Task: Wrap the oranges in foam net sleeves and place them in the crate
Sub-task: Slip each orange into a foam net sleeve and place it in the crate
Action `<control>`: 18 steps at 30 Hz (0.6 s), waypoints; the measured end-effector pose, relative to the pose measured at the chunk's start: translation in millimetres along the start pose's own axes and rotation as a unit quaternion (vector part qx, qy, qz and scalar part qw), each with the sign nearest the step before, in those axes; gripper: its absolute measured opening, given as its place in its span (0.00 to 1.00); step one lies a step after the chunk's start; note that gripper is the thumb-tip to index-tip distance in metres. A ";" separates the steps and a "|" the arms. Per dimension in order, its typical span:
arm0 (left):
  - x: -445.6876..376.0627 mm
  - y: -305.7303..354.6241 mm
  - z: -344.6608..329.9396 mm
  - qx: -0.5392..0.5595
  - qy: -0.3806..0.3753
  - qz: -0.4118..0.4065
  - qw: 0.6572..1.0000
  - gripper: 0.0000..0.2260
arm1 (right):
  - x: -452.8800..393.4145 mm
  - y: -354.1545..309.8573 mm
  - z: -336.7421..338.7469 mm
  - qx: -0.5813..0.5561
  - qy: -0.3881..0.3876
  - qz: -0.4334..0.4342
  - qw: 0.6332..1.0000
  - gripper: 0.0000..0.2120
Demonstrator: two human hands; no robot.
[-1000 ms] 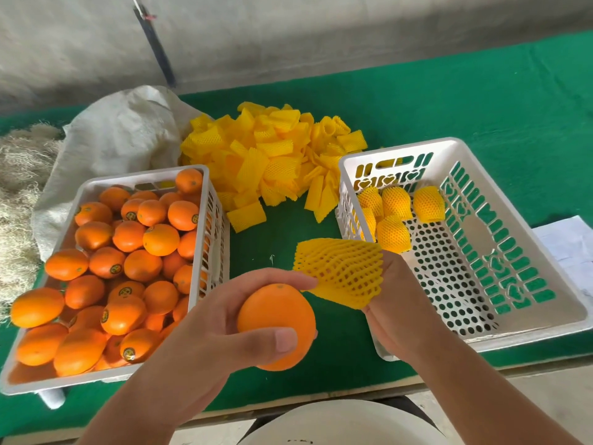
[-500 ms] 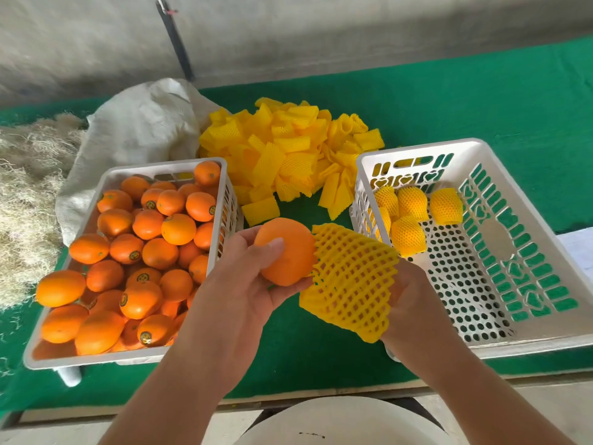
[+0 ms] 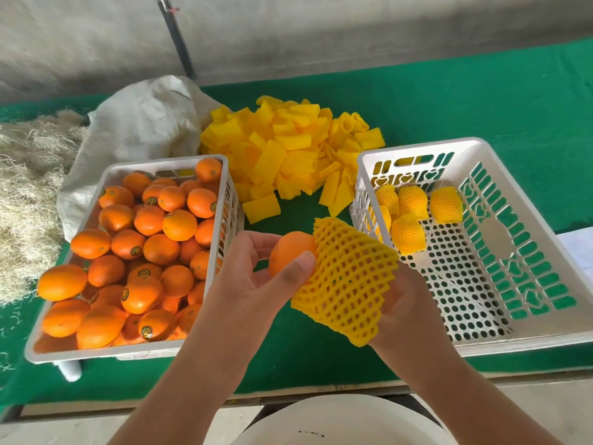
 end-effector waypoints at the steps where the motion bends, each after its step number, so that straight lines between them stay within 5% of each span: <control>1: 0.3 -0.4 0.6 -0.005 0.000 -0.001 1.000 0.21 | 0.6 -0.5 -0.5 0.002 0.001 0.000 1.000 0.11; 13: 4.8 -1.0 -8.0 -0.057 -0.068 -0.014 0.996 0.19 | 3.5 14.7 -11.2 0.058 -0.039 -0.032 0.997 0.10; 18: 3.5 -4.7 1.3 0.014 -0.018 -0.006 1.000 0.13 | 7.6 39.7 -8.8 0.104 -0.047 -0.101 0.988 0.09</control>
Point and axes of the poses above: each hand's wrist, its own x-axis away from the middle knuckle, its own z-axis out of the back of the hand, y = z × x, the point moved 9 cm from there along -x, towards the middle knuckle, and after that the axes turned 5 degrees about x, right-handed, at the moved point
